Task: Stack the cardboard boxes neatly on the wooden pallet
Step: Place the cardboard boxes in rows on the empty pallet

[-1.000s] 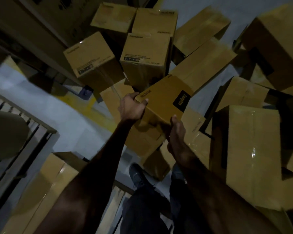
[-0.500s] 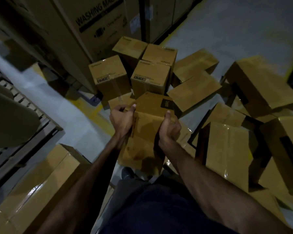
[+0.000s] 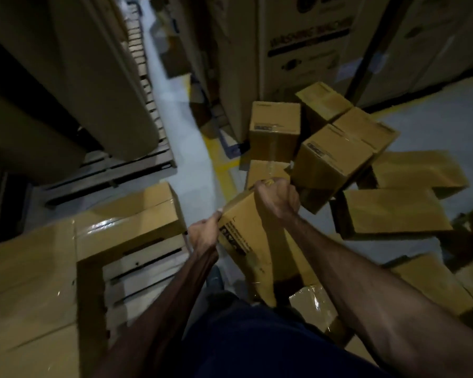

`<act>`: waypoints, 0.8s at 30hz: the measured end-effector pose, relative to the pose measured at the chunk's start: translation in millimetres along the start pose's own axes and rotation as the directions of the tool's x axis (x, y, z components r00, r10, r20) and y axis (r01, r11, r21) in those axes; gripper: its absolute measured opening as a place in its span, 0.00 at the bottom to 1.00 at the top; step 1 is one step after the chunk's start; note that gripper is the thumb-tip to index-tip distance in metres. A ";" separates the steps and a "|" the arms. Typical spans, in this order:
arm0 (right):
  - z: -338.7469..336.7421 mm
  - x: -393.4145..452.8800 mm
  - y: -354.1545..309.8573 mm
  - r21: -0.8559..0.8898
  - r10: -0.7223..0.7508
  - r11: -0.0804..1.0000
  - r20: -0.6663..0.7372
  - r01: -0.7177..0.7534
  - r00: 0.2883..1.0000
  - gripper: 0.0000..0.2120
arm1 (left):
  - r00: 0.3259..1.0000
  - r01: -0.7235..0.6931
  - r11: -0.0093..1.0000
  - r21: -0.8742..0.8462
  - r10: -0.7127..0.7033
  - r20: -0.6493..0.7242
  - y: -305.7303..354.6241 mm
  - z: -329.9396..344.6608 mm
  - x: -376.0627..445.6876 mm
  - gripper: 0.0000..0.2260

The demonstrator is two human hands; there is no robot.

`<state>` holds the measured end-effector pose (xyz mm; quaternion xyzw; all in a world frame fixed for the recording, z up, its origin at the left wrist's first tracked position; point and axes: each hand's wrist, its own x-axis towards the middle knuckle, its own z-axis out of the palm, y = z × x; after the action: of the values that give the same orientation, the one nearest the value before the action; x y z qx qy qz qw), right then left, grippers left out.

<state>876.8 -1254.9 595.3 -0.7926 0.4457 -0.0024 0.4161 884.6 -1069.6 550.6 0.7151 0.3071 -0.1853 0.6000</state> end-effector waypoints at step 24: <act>320.7 -171.8 -110.7 0.078 -0.254 0.144 0.967 0.986 -0.040 0.29 | 0.822 0.286 0.573 -0.768 -0.558 -0.110 -111.2 -196.7 -4.4 0.20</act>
<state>971.4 -893.9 522.0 -0.8567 -0.3652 0.3290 0.1565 787.4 -869.2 512.2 0.3438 0.6172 -0.0624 0.7049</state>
